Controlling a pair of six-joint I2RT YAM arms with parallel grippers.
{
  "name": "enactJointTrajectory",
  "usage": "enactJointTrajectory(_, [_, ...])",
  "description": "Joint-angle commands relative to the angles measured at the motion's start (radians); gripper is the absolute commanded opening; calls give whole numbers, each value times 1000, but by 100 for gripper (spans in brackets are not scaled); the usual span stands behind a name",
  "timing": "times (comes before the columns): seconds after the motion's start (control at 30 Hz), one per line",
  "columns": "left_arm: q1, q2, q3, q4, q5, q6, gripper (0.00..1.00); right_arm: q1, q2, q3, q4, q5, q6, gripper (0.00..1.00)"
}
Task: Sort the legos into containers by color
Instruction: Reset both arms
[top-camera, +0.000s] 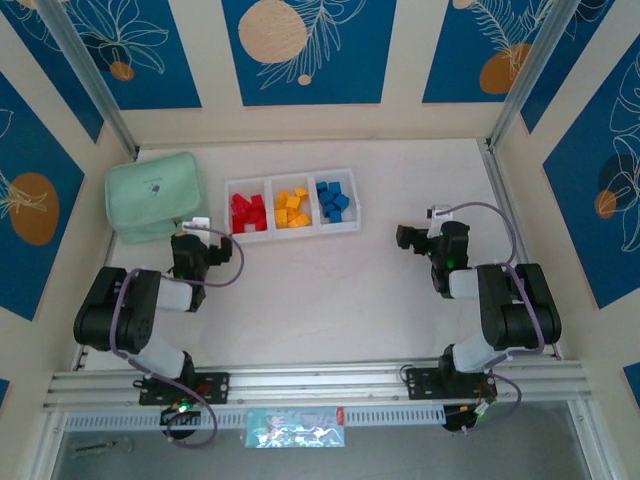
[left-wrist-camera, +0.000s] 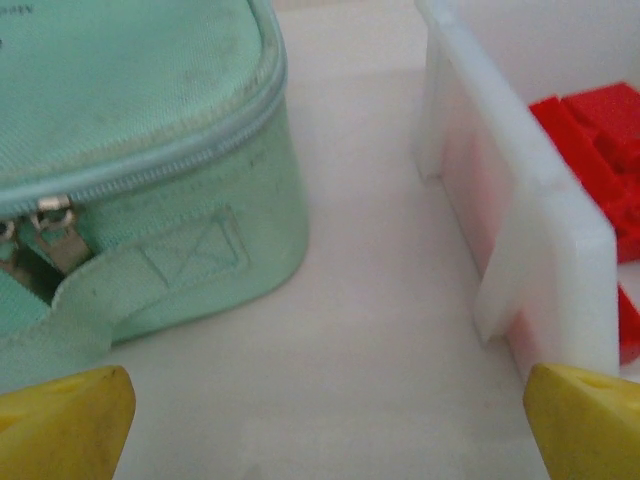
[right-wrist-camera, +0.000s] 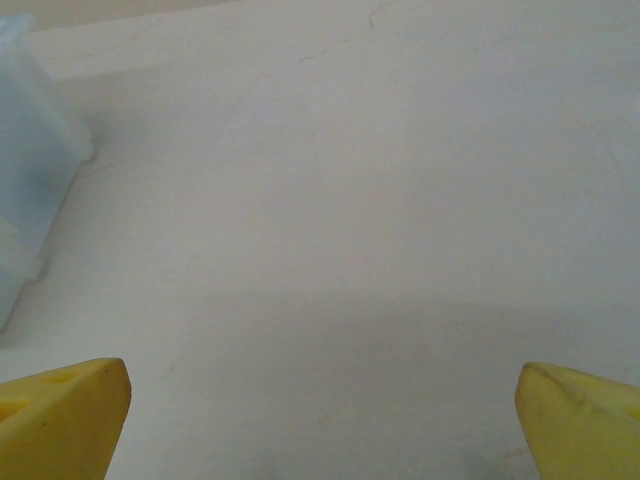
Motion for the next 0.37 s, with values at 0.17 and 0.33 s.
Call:
enactJointTrajectory(0.17, [10,6,16,73,-7,12,99,6,-5,16,42,-35,-39,99])
enactJointTrajectory(0.33, [10,7,16,72,-7,12,99,-13,-8,19,32,-78,-30,99])
